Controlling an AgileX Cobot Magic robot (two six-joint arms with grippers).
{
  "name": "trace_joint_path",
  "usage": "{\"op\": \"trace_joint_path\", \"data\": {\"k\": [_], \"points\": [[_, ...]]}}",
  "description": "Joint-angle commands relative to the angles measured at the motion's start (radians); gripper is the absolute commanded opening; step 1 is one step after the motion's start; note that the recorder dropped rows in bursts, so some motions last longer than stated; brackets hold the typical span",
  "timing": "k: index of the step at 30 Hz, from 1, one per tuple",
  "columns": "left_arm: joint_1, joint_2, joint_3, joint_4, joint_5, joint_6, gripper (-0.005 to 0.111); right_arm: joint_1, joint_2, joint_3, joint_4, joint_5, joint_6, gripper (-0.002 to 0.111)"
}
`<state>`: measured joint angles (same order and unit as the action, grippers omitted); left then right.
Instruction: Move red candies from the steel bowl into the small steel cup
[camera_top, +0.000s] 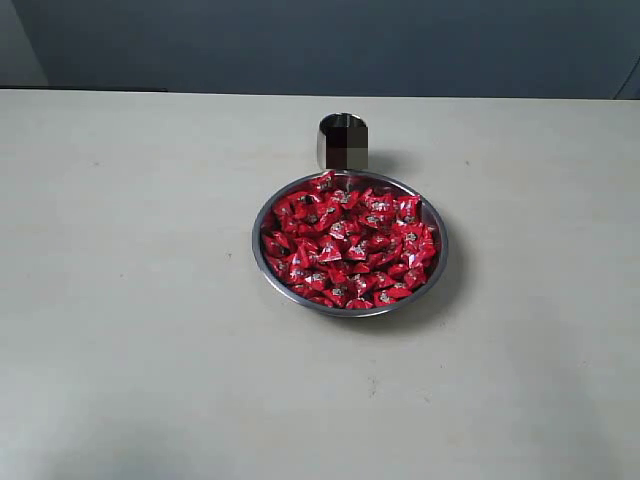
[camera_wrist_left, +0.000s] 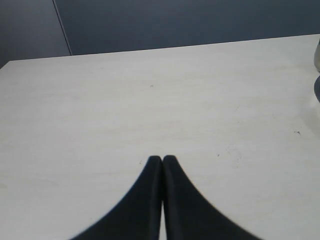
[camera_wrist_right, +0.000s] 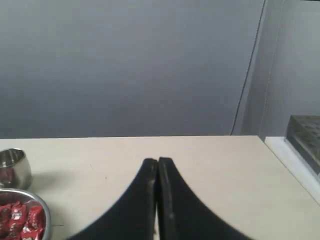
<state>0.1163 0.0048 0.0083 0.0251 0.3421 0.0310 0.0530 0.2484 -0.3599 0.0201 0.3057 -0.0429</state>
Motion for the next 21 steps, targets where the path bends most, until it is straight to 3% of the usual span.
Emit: {"op": "trace_joint_path", "data": {"k": [1, 8, 21], "points": [[-0.008, -0.005, -0.008, 0.002, -0.005, -0.002, 0.000, -0.004, 0.005, 0.004, 0.128, 0.002, 0.000, 0.000], [-0.008, -0.005, -0.008, 0.002, -0.005, -0.002, 0.000, 0.033, 0.052, 0.004, 0.300, 0.020, -0.119, 0.000], [-0.008, -0.005, -0.008, 0.002, -0.005, -0.002, 0.000, 0.291, 0.464, -0.069, 0.372, 0.070, -0.280, 0.000]]}}
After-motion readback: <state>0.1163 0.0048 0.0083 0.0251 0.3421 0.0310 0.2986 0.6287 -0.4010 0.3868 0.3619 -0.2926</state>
